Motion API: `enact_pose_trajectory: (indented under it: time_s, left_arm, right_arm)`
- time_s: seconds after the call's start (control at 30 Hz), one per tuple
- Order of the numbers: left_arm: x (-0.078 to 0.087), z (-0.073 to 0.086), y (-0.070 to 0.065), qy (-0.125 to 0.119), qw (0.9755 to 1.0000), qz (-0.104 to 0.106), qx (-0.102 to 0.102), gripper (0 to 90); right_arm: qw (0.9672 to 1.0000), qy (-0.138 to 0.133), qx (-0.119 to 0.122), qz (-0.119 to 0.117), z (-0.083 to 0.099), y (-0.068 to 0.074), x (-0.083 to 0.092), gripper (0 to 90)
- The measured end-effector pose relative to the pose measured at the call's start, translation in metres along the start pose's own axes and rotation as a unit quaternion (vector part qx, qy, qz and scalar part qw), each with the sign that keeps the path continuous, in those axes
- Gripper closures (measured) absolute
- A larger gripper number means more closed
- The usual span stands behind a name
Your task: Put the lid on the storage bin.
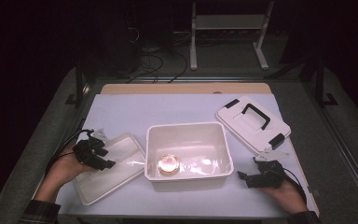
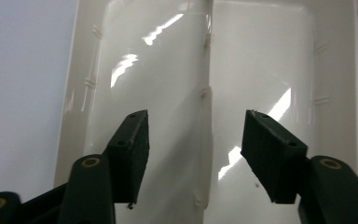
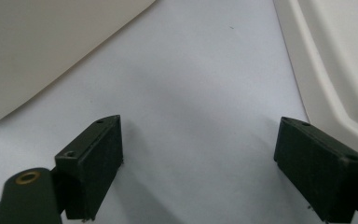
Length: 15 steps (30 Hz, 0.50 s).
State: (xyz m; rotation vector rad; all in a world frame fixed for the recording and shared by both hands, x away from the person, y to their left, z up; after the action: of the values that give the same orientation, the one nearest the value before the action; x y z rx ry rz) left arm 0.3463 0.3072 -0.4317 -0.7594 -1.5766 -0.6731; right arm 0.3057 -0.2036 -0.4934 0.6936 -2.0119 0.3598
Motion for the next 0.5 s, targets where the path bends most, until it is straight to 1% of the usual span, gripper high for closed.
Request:
enact_pose_trajectory:
  time_s: [0.1, 0.33, 0.5]
  left_arm:
    - [-0.006, 0.0, -0.001, 0.005, 1.0, 0.003, -0.005, 48.9]
    - [-0.016, 0.001, -0.001, 0.015, 0.9999, 0.008, -0.001, 59.7]
    - [-0.02, 0.003, 0.0, 0.018, 0.9998, 0.001, 0.002, 67.9]
  right_arm:
    - [1.0, 0.0, 0.0, 0.0, 0.0, 0.0, 0.0, 14.9]
    - [1.0, 0.0, 0.0, 0.0, 0.0, 0.0, 0.0, 14.9]
    - [1.0, 0.0, 0.0, 0.0, 0.0, 0.0, 0.0, 14.9]
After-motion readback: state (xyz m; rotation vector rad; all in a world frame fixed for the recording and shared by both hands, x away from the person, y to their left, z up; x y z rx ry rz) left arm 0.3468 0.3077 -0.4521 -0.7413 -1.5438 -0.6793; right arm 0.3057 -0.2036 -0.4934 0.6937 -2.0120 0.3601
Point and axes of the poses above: each handheld gripper's, and its own axes: x roughly backward along the jaws, z roughly out of its underside, y roughly to its left, the point moved 5 cm from there along -x, roughly forward along the jaws, and after that the axes turned 15 degrees about y, right-handed, at the moved point
